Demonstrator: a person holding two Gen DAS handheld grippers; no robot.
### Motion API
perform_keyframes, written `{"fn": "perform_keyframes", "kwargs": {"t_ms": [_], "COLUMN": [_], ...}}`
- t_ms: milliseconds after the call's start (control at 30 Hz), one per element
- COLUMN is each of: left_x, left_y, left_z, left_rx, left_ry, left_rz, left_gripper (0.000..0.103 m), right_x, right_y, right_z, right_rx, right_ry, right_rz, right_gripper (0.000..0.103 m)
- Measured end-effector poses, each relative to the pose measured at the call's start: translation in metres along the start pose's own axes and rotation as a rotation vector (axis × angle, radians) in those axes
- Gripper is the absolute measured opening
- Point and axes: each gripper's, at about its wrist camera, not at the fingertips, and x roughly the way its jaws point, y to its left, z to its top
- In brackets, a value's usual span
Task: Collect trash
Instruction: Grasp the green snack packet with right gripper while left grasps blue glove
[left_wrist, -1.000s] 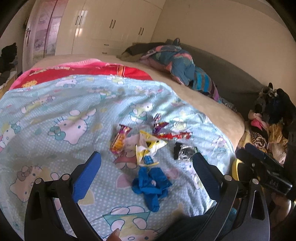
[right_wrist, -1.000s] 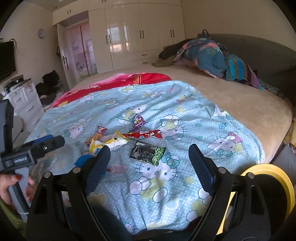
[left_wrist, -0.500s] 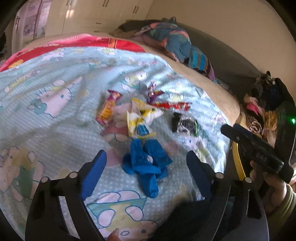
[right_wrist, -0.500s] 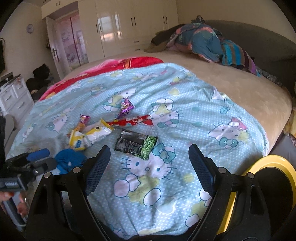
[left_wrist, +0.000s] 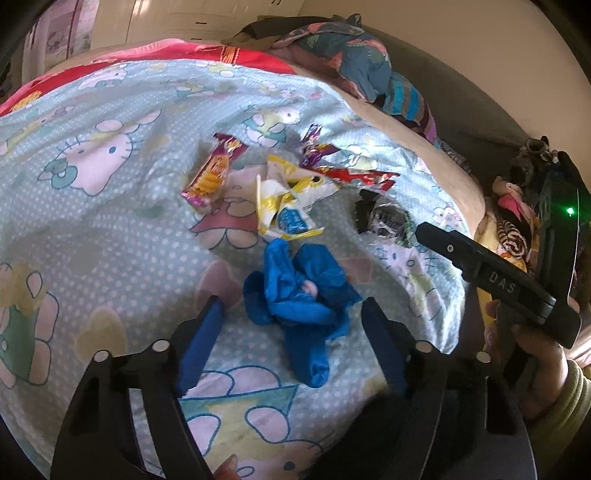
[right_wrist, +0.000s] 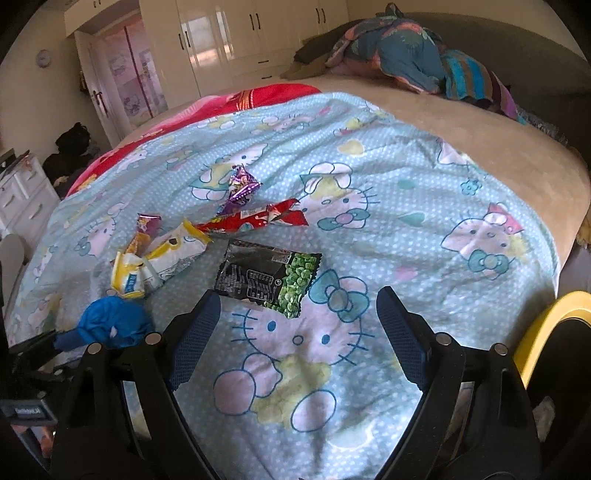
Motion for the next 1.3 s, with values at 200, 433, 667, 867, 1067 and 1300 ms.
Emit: {"fn": "perform_keyframes", "kwargs": {"t_ms": [200, 433, 667, 867, 1067, 1300], "left_x": [0.002, 0.004, 0.005, 0.001, -0.007, -0.019], "left_y": [0.005, 0.004, 0.003, 0.000, -0.008, -0.026], "left_z": [0.000, -0.001, -0.001, -0.002, -0.002, -0.001], "left_rx": [-0.010, 0.001, 0.007, 0.019, 0.057, 0.130], "left_ry": [-0.007, -0.010, -0.009, -0.016, -0.022, -0.044], "left_rz": [0.013, 0.012, 0.010, 0.003, -0.014, -0.027], "left_gripper": [0.053, 0.037, 0.033, 0.028, 0.021, 0.019], "right_x": [0.019, 0.041, 0.036, 0.011, -0.011, -0.032], "right_y": [-0.002, -0.007, 0.002, 0.010, 0.010, 0.002], "right_z": [0.007, 0.011, 0.003, -0.004, -0.009, -0.013], "right_rx": [0.033, 0.088, 0.074, 0.027, 0.023, 0.040], "right_ry": [0.019, 0.073, 0.058, 0.008, -0.025, -0.051], "right_rz": [0.014, 0.075, 0.152, 0.149, 0.162, 0.168], "right_gripper": [0.078, 0.059, 0.024, 0.014, 0.012, 0.012]}}
